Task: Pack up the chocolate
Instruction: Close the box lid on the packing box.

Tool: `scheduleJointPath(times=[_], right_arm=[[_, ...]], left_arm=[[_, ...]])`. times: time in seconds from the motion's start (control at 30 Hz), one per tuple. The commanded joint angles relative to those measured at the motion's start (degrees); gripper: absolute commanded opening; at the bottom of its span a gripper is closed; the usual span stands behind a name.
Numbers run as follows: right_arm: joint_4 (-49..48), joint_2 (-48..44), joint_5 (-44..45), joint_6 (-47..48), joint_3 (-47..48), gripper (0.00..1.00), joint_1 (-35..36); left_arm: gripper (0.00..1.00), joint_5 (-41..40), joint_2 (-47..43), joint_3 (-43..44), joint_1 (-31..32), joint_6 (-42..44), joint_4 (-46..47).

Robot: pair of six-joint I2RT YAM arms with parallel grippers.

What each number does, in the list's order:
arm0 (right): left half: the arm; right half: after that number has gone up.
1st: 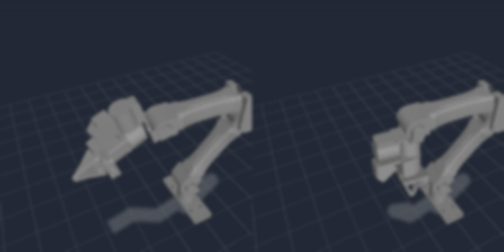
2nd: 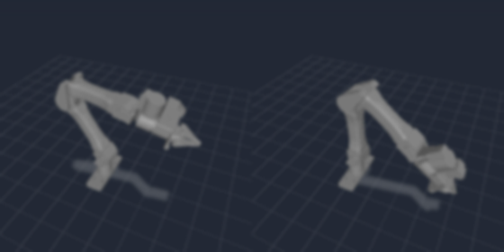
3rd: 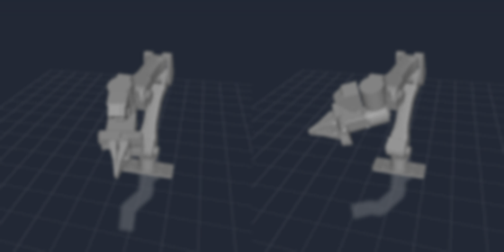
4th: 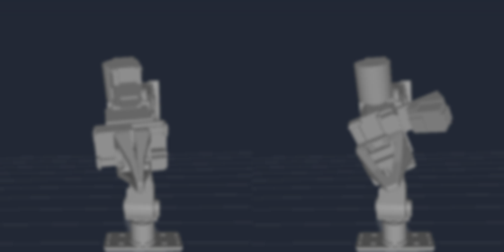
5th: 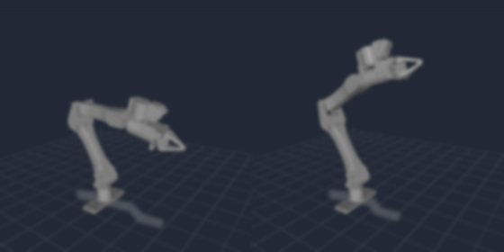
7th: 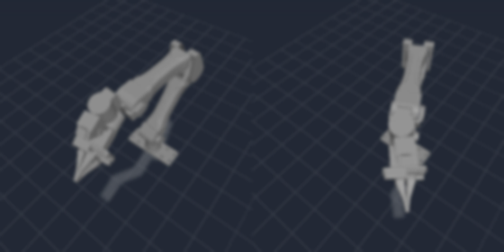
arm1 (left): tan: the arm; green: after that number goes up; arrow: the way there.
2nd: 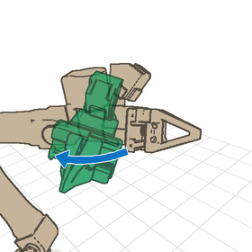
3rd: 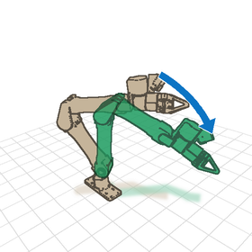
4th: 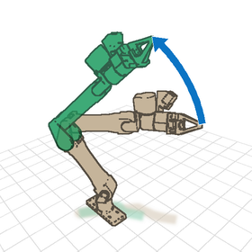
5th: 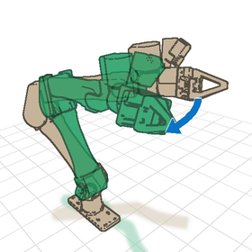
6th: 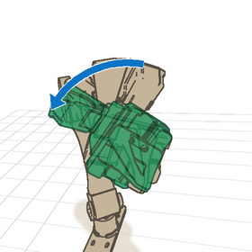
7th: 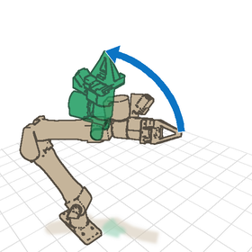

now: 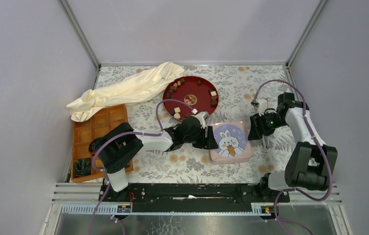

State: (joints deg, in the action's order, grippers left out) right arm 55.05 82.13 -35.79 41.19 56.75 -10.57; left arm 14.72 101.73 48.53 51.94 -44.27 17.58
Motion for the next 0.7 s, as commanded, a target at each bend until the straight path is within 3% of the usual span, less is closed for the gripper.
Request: scheduleJointPath(times=[0.0,0.17,0.2,0.27,0.37,0.67], right_arm=[[-2.27,-5.71,0.08,0.68,1.75,0.61,-0.33],[-11.94,-7.92,10.30,-6.01,-3.01,0.51,-0.68],[-13.00,-7.46,11.40,-6.59,-3.87,0.45,-0.68],[-13.75,-5.82,12.07,-7.47,-4.80,0.34,-0.68],[-13.64,-2.19,10.89,-7.75,-5.16,0.27,-0.68],[-13.15,5.90,5.99,-8.55,-4.29,0.23,-0.24]], left_arm=[[0.70,-1.89,-0.05,0.95,-0.33,2.53,-2.37],[0.76,-3.09,-5.33,-1.79,-0.41,3.09,0.81],[0.77,-3.46,-6.88,-2.72,-0.39,3.20,1.92],[0.77,-4.44,-10.48,-4.37,-0.43,3.65,2.86],[0.75,-6.80,-14.26,-6.10,-0.63,4.45,1.17],[0.36,-9.55,-12.91,-5.76,-2.96,6.95,-9.67]])
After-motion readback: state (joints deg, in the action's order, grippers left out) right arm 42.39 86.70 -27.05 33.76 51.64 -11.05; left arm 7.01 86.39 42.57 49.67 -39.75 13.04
